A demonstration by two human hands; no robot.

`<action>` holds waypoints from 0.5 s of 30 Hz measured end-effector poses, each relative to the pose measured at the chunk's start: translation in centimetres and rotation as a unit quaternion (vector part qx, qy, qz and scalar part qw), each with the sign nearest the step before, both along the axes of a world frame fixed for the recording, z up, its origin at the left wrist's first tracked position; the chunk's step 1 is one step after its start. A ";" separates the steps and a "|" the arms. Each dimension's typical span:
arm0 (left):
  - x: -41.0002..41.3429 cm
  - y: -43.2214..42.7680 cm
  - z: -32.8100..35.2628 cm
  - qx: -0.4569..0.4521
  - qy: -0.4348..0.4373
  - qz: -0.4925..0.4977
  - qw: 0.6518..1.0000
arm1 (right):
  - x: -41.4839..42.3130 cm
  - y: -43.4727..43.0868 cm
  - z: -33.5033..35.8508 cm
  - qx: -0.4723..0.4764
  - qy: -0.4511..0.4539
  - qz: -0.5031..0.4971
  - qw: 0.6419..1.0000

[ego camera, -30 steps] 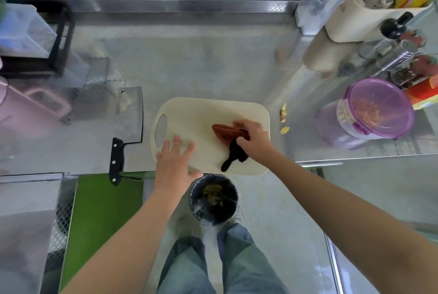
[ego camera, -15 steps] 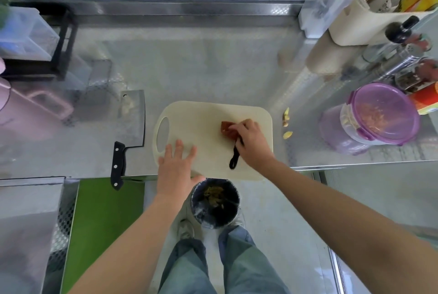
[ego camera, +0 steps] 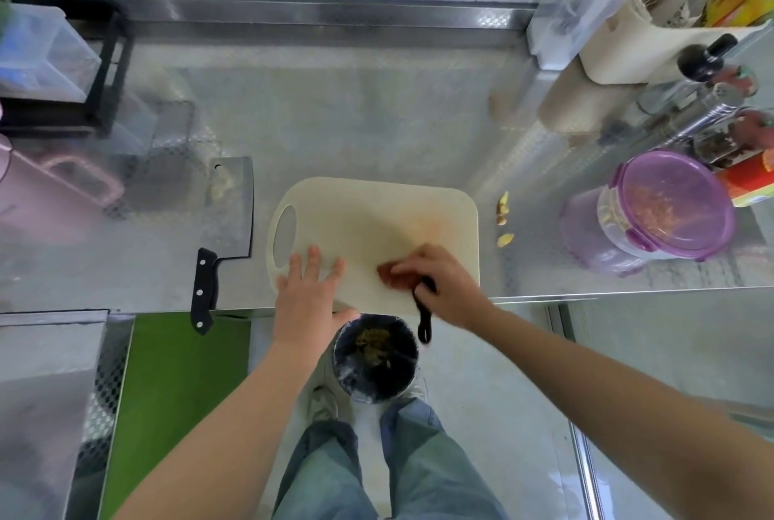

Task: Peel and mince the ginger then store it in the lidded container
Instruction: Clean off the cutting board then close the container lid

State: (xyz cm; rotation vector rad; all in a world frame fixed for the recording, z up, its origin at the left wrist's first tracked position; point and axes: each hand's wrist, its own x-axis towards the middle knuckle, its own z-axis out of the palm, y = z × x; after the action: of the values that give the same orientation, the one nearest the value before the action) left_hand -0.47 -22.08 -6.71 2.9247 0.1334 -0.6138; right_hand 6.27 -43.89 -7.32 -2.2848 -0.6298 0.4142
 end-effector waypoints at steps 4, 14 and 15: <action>0.3 0.0 0.2 0.000 0.015 0.002 1.000 | 5.8 -1.8 -0.2 -0.061 -0.066 -0.212 0.973; 0.0 -0.2 -0.2 0.012 0.003 -0.008 1.000 | -4.6 -1.1 0.4 -0.003 0.032 0.026 0.999; 0.1 -0.2 -0.3 0.011 0.004 -0.006 1.000 | -3.3 -1.5 0.4 0.007 0.003 -0.039 0.999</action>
State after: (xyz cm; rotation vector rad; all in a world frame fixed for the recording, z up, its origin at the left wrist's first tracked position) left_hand -0.38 -22.30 -6.99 2.9469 0.1245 -0.6296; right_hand 2.94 -45.39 -6.96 -2.2867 -0.5367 0.3766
